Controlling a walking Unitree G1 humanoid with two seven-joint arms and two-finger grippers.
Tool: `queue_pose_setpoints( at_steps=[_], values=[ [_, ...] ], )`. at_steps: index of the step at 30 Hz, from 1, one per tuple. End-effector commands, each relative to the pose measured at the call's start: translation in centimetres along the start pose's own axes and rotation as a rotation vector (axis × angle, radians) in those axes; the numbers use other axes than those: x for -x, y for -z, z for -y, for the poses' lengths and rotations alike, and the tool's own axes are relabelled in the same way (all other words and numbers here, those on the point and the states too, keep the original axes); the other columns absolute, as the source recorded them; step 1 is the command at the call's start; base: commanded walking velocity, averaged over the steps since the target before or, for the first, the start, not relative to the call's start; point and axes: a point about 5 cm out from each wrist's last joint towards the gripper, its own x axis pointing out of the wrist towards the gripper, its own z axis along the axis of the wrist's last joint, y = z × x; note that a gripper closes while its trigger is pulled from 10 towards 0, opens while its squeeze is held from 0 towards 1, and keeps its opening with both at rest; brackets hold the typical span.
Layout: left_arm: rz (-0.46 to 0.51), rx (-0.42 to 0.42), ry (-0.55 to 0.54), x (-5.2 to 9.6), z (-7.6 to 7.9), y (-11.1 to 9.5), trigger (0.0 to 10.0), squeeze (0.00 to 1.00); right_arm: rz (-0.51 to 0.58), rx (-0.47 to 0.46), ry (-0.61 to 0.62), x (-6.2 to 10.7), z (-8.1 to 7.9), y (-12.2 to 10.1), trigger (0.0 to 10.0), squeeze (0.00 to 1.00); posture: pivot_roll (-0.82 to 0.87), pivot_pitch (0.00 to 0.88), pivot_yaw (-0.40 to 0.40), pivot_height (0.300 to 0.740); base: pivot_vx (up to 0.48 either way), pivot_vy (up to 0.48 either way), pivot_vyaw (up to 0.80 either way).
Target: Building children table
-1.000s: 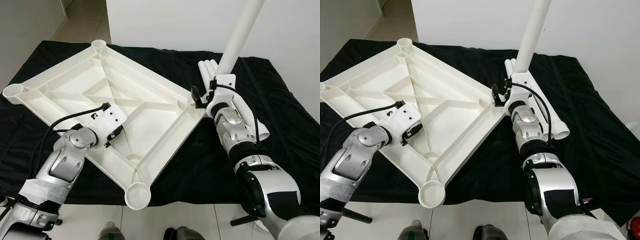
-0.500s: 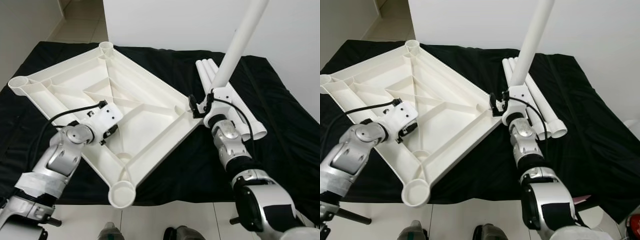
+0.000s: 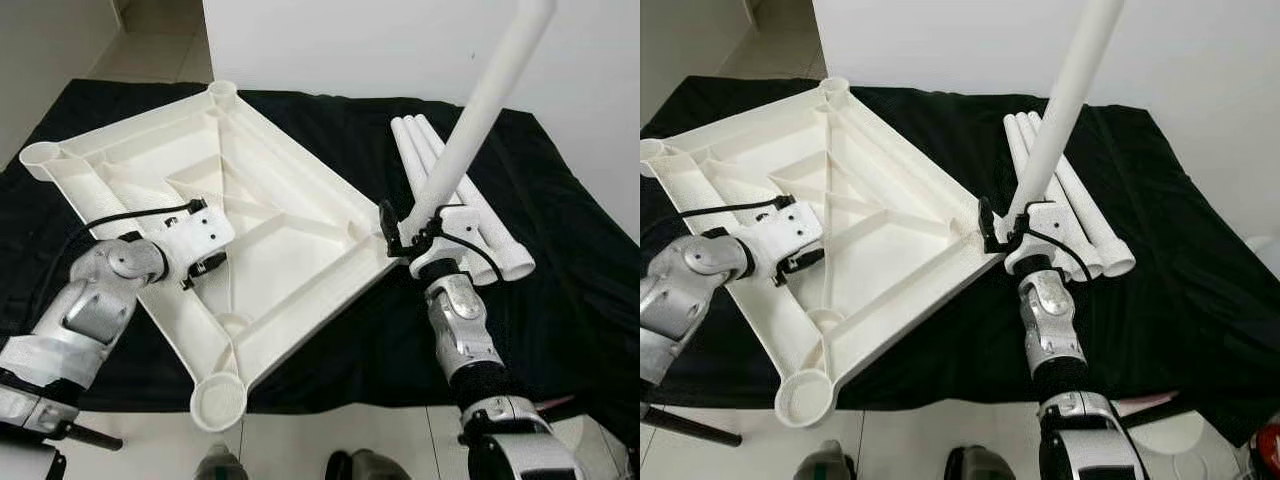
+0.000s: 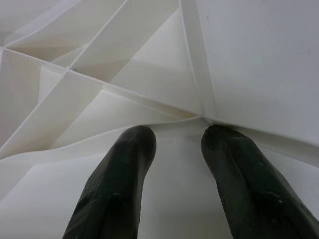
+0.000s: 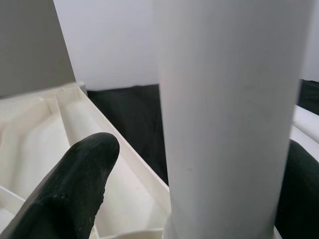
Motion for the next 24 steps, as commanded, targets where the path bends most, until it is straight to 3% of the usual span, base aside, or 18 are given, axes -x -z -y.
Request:
queue_pose_setpoints(
  at_steps=[1,9,16,23,24],
  values=[
    [0.112,-0.043,0.023,0.0,0.1,-1.9,10.0,0.00,0.031,-0.039,-0.059,-0.1,-1.2,-0.7,10.0,0.00,0.10,0.070,-0.044,0.740,0.000,0.000,0.00],
    [0.099,-0.058,0.010,0.3,-0.6,-1.3,10.0,0.00,0.060,-0.067,-0.021,0.4,-0.6,-1.7,10.0,0.00,0.10,0.070,-0.039,0.740,0.000,0.000,0.00],
    [0.129,-0.052,0.020,0.2,-0.5,-1.7,10.0,0.00,0.071,0.015,-0.094,0.3,-1.0,-2.5,10.0,0.00,0.09,0.070,-0.035,0.740,0.000,0.000,0.00],
    [0.149,-0.055,0.021,0.3,-0.2,-1.7,10.0,0.00,0.089,-0.026,-0.072,1.1,-0.6,-3.5,10.0,0.00,0.11,0.063,-0.041,0.740,0.000,0.000,0.00],
    [0.155,-0.053,0.021,0.3,0.0,-1.7,10.0,0.00,0.101,0.029,-0.029,1.6,0.0,-3.9,10.0,0.00,0.11,0.061,-0.040,0.740,0.000,0.000,0.00]
  ],
)
